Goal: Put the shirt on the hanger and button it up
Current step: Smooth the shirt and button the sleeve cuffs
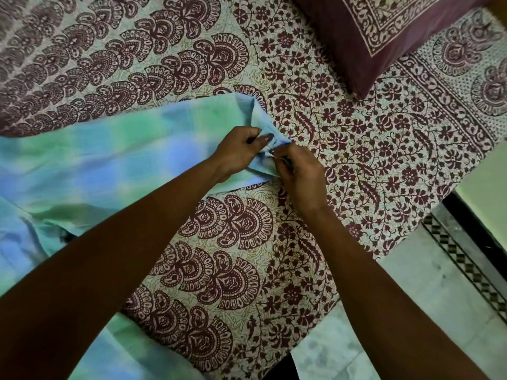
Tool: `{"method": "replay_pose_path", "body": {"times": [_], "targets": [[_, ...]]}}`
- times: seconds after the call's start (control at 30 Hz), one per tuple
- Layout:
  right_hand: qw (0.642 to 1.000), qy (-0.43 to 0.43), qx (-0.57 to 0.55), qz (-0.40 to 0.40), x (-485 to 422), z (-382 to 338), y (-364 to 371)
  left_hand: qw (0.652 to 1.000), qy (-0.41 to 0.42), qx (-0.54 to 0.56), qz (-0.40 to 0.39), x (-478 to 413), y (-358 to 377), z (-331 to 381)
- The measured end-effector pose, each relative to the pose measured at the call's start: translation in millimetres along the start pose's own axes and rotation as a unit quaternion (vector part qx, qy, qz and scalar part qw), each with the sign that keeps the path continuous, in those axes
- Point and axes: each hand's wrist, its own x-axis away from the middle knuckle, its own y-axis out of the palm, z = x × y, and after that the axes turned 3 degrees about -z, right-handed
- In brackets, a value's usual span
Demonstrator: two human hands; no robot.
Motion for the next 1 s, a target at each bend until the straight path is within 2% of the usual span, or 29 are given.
{"method": "replay_pose_path", "body": {"times": [0.13,0.27,0.47,0.57,0.63,0.8,1.0], "targets": [[0.999,-0.024,0.027,0.032,-4.2,-1.6,1.7,0.995,0.043,-0.078,0.039,3.6,2.8,4.0],[0.997,0.035,0.003,0.064,1.5,-3.6,4.8,0.952,0.176,-0.233,0.096,11.0,0.1,10.2],[0.995,0.04,0.02,0.09,6.8,-0.1,5.3,0.927,0.181,-0.327,0.039,10.4,-1.8,12.0],[0.994,0.051,0.009,0.095,6.8,4.4,3.3,0.939,0.165,-0.301,-0.022,9.1,-2.1,16.9],[0.996,0.046,-0.015,0.071,5.1,5.8,-1.5,0.948,0.158,-0.273,-0.045,7.2,-3.6,17.8],[1.0,0.004,-0.001,-0.012,-4.7,6.9,-10.8,0.968,0.11,-0.223,-0.038,6.1,-9.1,15.7],[0.997,0.065,-0.03,0.0,-8.4,5.5,-10.7,0.973,0.1,-0.204,0.032,8.0,-2.8,17.9]]}}
